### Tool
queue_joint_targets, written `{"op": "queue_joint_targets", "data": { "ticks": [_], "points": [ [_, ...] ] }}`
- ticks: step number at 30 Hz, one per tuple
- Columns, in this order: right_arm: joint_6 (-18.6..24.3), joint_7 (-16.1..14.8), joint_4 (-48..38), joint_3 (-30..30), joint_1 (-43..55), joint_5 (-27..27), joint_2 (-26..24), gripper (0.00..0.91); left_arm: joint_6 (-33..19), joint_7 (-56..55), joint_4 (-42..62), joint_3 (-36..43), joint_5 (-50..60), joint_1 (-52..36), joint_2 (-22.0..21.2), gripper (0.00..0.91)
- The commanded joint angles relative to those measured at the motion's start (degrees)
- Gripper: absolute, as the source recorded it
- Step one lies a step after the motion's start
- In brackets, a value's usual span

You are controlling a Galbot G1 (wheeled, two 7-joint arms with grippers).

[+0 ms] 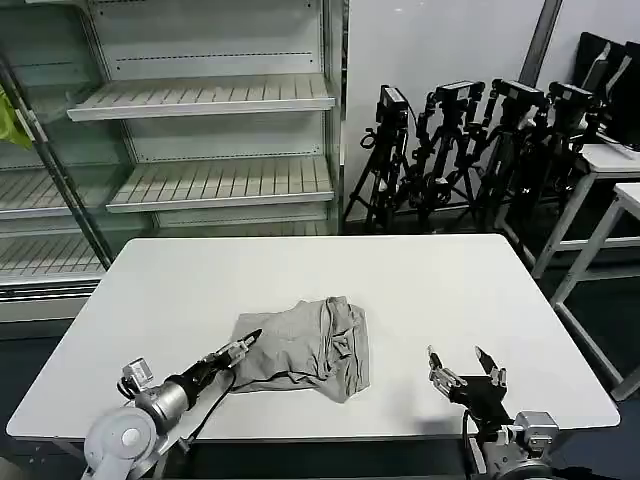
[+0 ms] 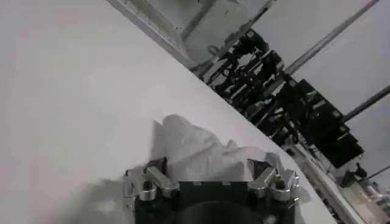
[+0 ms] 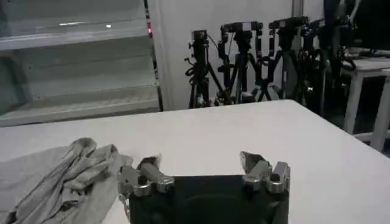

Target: Fold and organize the clothes.

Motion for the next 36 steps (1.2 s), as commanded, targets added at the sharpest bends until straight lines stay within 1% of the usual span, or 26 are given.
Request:
{"op": "queue_joint_targets", "data": {
  "ticks": [1,2,5,11,21,28,32,33,34,36],
  "points": [
    [-0.01,0.03,0.54,0.94,-0.64,0.60,-0.15,0.907,0.11,2.01,3.07,1.84,-0.94,-2.17,0.01,0.564],
    [-0.02,0.03,0.58,0.99,-0.63,0.71,-0.15,0.907,0.10,1.99,3.06,1.84,-1.01,-2.13,0.04,0.060],
    [-0.03,0.10,0.70,1.00,-0.59,0.84,-0.11,0.907,0.08,1.93,2.73,1.64,-1.51,-1.75,0.10,0.050],
    [-0.18,0.24,0.97,0.65,-0.35,0.79,0.11,0.907,0.04,1.68,2.29,0.98,-2.72,-1.37,-0.19,0.060],
    [-0.30,0.46,1.88,0.87,-0.54,0.81,0.26,0.907,-0.09,0.07,0.69,-1.13,-6.77,-0.84,-1.96,0.060],
    [-0.23,0.47,2.53,1.17,-0.68,0.89,0.57,0.907,-0.16,-2.00,-2.66,-5.84,-9.28,1.07,-1.37,0.060],
    [-0.16,0.43,3.15,1.44,-0.61,1.42,0.51,0.907,-0.09,-2.83,-2.18,-13.25,-8.06,2.46,1.85,0.060],
    [-0.14,0.43,3.17,1.50,-0.47,1.82,0.34,0.907,-0.05,-2.80,-1.73,-15.81,-7.00,2.81,4.10,0.060],
    [-0.13,0.43,3.15,1.51,-0.32,1.96,0.23,0.907,-0.05,-2.61,-1.29,-17.57,-6.08,3.05,4.77,0.060],
    [-0.12,0.42,2.89,1.32,0.50,2.59,-0.42,0.907,0.01,-2.09,-0.57,-23.20,-4.23,3.92,9.16,0.060]
  ]
}}
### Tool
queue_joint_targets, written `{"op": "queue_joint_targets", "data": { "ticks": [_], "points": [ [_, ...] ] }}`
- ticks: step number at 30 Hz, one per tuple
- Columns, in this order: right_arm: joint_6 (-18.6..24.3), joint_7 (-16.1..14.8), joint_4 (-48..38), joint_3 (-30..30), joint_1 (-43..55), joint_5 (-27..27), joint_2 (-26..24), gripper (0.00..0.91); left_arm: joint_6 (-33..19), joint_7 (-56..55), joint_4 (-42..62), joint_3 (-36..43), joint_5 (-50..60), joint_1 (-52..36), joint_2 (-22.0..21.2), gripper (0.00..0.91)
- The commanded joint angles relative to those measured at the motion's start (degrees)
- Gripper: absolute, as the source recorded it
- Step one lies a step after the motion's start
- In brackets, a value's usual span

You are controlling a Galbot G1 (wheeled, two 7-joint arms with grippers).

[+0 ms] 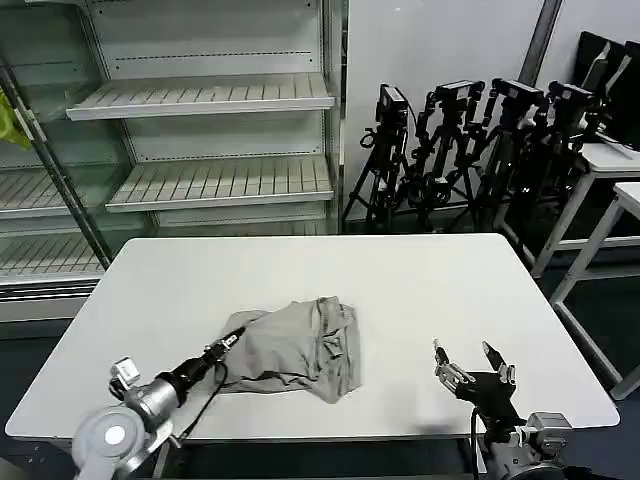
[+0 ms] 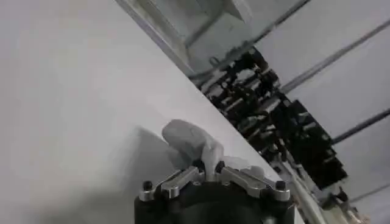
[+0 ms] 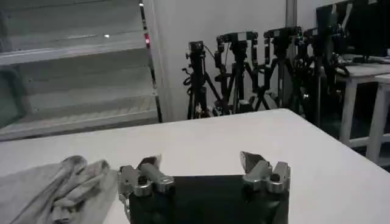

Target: Fold and organize the clothes.

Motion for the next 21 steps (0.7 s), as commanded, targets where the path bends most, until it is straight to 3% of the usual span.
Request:
{"op": "queue_joint_targets", "data": {
  "ticks": [1,7,12,17,18,21],
  "points": [
    [0.06,-0.04,-0.17,-0.21,1.26,1.49,-0.96,0.907,0.00,0.12,0.51,-18.63,4.17,2.80,10.76,0.060],
    [-0.38,0.23,-1.78,-1.48,5.59,3.99,-2.71,0.907,-0.06,3.93,-1.09,-32.59,14.64,6.03,20.17,0.060],
    [-0.56,0.31,-2.83,-2.77,8.32,4.83,-3.26,0.907,-0.07,5.62,-9.25,-36.49,20.22,8.93,22.10,0.060],
    [-0.58,0.27,-3.09,-4.01,8.76,4.18,-2.74,0.907,-0.18,4.76,-18.08,-24.14,30.44,9.83,17.69,0.060],
    [-0.58,0.27,-3.17,-4.20,8.62,3.67,-2.39,0.907,-0.28,4.89,-18.00,-14.43,37.00,9.06,16.11,0.060],
    [-0.29,0.16,-2.82,-4.28,7.35,2.02,-1.53,0.907,-0.40,3.93,-11.72,3.13,44.65,3.92,11.48,0.060]
  ]
}}
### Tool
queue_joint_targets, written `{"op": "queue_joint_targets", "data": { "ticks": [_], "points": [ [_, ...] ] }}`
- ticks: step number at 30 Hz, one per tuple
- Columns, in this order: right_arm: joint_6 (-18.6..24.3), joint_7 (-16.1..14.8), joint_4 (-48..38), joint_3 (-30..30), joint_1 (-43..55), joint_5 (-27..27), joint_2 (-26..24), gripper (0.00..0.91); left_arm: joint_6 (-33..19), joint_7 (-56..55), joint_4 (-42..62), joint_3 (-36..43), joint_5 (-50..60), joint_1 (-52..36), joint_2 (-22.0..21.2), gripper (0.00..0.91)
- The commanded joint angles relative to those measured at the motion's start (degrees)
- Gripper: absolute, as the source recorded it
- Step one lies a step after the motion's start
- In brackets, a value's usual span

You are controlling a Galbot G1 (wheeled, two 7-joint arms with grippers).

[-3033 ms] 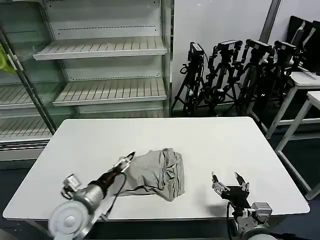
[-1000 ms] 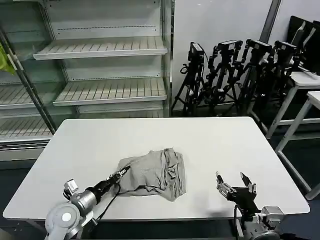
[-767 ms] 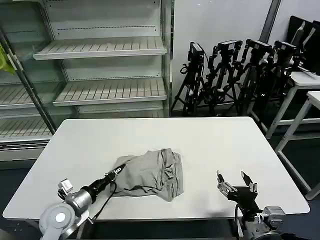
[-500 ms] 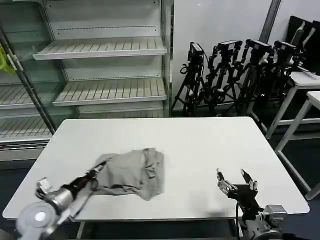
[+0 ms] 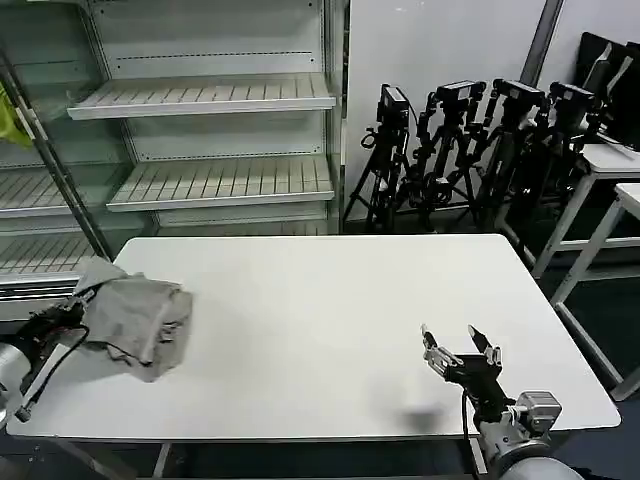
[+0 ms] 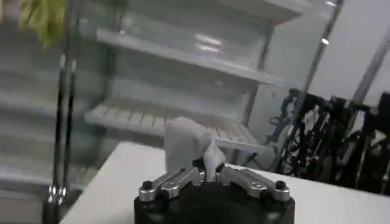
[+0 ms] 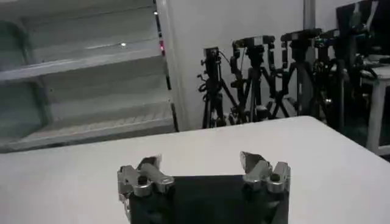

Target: Fold and organize the clothes.

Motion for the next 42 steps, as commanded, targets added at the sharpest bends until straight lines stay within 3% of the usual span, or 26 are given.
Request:
{"op": "queue_joint_targets", "data": {
  "ticks": [1,8,11,21,33,34,35,42],
  "points": [
    [0.25,-0.15,-0.12,-1.07,0.59,-2.09,1.00,0.907,-0.18,-1.49,-0.87,32.67,28.44,-5.70,-5.90,0.060],
    [0.73,-0.45,1.12,1.25,-3.63,-4.25,2.16,0.907,0.03,-7.99,6.90,48.29,21.94,-22.62,-22.07,0.060],
    [0.77,-0.49,1.77,2.66,-5.05,-4.50,2.48,0.907,0.03,-9.23,10.04,52.06,20.19,-26.75,-26.73,0.060],
    [0.83,-0.58,2.77,4.48,-6.83,-4.32,2.82,0.907,0.01,-14.54,20.35,56.34,11.54,-34.12,-33.91,0.060],
    [0.60,-0.50,3.32,4.56,-6.54,-3.92,3.02,0.907,-0.16,-16.70,28.08,60.76,15.16,-38.48,-43.17,0.060],
    [0.45,-0.46,3.40,4.73,-6.53,-3.93,2.99,0.907,-0.15,-16.49,28.33,60.67,15.40,-38.85,-44.19,0.514],
    [0.45,-0.35,3.46,4.86,-6.52,-3.94,2.92,0.907,-0.19,-15.88,28.29,60.45,15.43,-39.00,-44.80,0.897],
    [2.06,0.02,3.49,5.69,-6.61,-4.47,2.36,0.907,-5.23,-11.58,22.79,57.17,6.44,-36.86,-44.80,0.907]
  ]
}}
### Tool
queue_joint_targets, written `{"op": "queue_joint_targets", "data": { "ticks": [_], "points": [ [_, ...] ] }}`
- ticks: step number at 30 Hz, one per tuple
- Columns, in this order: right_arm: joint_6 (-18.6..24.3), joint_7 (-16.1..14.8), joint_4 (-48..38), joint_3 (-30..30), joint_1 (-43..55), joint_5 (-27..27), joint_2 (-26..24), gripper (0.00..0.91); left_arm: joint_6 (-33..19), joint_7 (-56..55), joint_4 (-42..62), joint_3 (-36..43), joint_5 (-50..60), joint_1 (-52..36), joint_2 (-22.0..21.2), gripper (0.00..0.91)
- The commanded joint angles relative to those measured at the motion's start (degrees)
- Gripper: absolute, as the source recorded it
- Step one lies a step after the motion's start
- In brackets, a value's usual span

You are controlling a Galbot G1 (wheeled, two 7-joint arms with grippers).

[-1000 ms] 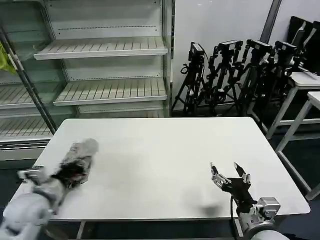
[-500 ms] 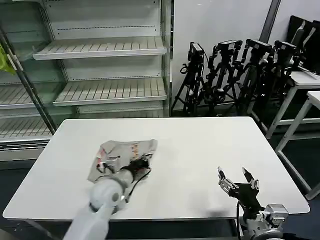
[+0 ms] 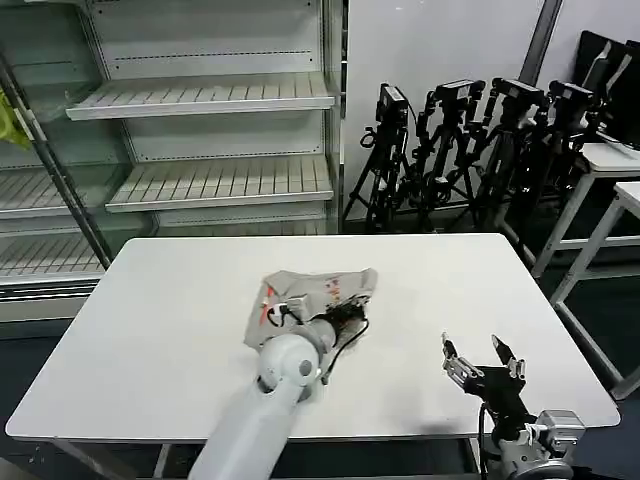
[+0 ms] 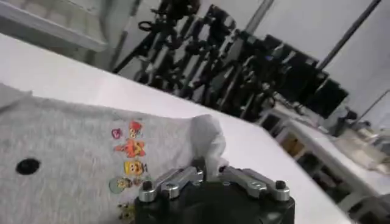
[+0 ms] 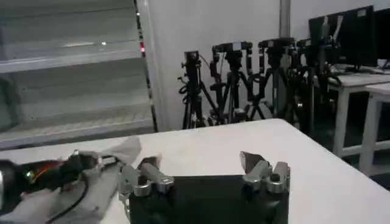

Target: Fold and organize the clothes.

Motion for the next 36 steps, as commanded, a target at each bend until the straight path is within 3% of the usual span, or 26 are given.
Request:
{"op": "queue_joint_targets", "data": {
  "ticks": [1,8,11,16,24,27,30,36],
  "points": [
    [1.82,0.16,0.09,0.76,-0.34,-0.88,-0.26,0.907,-4.74,3.39,-2.13,0.08,-9.00,-0.45,-5.17,0.907],
    [3.30,-0.09,-0.31,-0.27,0.64,-3.70,-0.86,0.907,-8.25,3.39,-9.56,-3.01,-12.11,4.56,-2.41,0.907],
    [3.34,-0.09,-0.55,-0.98,1.23,-4.14,-0.82,0.907,-8.57,2.74,-13.87,-4.86,-11.82,7.33,0.91,0.907],
    [3.57,-0.13,-1.88,-2.93,2.52,-5.57,-0.75,0.907,-8.95,2.88,-18.96,-5.68,-3.29,13.46,5.92,0.907],
    [3.54,-0.18,-2.18,-5.23,3.10,-7.15,-0.41,0.907,-7.94,1.21,-16.24,-6.45,-2.10,11.54,4.15,0.907],
    [4.59,-0.12,-2.23,-5.37,2.90,-7.57,-0.39,0.907,-8.50,1.33,-17.74,-7.17,2.23,13.02,5.48,0.907],
    [6.91,0.02,-2.81,-5.33,2.86,-10.22,-0.31,0.907,-11.18,1.65,-20.62,-8.33,14.23,17.07,8.02,0.907],
    [10.50,-0.16,-3.45,-5.67,3.29,-12.07,0.11,0.907,-18.86,1.94,-27.51,-15.75,29.68,27.76,13.12,0.907]
  ]
}}
